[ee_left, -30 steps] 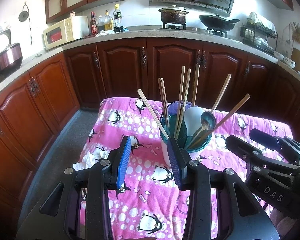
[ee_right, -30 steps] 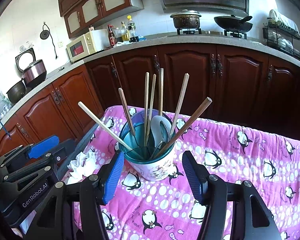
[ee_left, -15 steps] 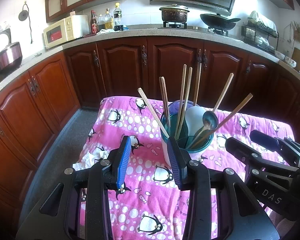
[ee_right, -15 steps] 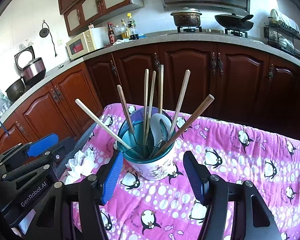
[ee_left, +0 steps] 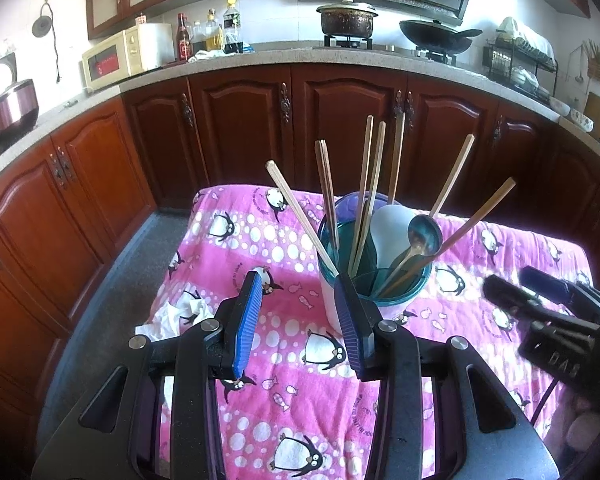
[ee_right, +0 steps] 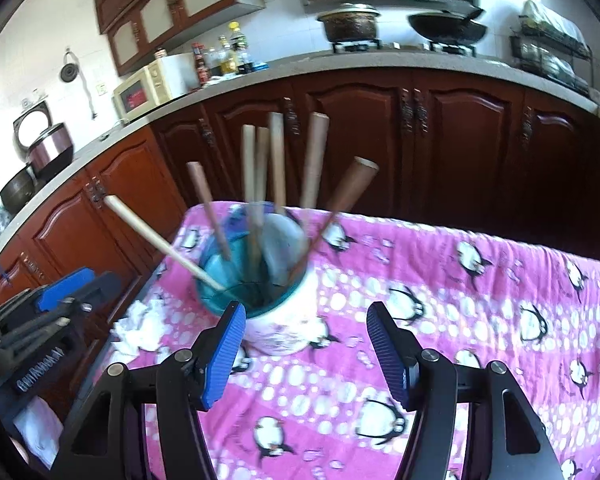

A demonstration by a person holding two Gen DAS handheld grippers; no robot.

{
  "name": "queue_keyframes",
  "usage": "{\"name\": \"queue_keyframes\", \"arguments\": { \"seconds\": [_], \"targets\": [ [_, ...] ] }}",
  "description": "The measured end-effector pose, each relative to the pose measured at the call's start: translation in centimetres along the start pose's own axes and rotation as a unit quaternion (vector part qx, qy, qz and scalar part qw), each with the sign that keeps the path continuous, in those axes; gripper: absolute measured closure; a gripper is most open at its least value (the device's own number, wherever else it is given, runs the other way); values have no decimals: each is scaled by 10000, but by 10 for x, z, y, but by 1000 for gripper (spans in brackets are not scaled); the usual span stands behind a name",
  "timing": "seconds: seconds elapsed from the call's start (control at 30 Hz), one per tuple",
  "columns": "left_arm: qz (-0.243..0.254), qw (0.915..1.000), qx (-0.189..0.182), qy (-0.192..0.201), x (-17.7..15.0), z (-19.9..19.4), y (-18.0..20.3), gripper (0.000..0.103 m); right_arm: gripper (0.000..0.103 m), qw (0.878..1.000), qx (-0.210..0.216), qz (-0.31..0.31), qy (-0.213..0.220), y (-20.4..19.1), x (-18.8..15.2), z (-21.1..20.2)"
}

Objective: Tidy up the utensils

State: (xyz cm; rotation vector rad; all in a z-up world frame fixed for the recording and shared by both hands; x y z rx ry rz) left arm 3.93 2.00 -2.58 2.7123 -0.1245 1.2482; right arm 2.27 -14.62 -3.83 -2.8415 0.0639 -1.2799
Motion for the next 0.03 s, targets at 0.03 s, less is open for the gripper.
{"name": "queue_keyframes", "arguments": {
  "seconds": [0.03],
  "targets": [
    [-10, 10000, 3, -28, -1, 2, -1, 66, 39, 10000, -60, 44, -20, 8, -2, 4]
  ]
}}
Point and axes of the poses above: each gripper's, at about its wrist camera, not at the fingertips, and z roughly the way its jaws point, y to its right, x to its top, the point moved 10 cm from there along z, roughly the way its jaws point, and after that the axes turned 11 degrees about -x, right-handed, at the moved point
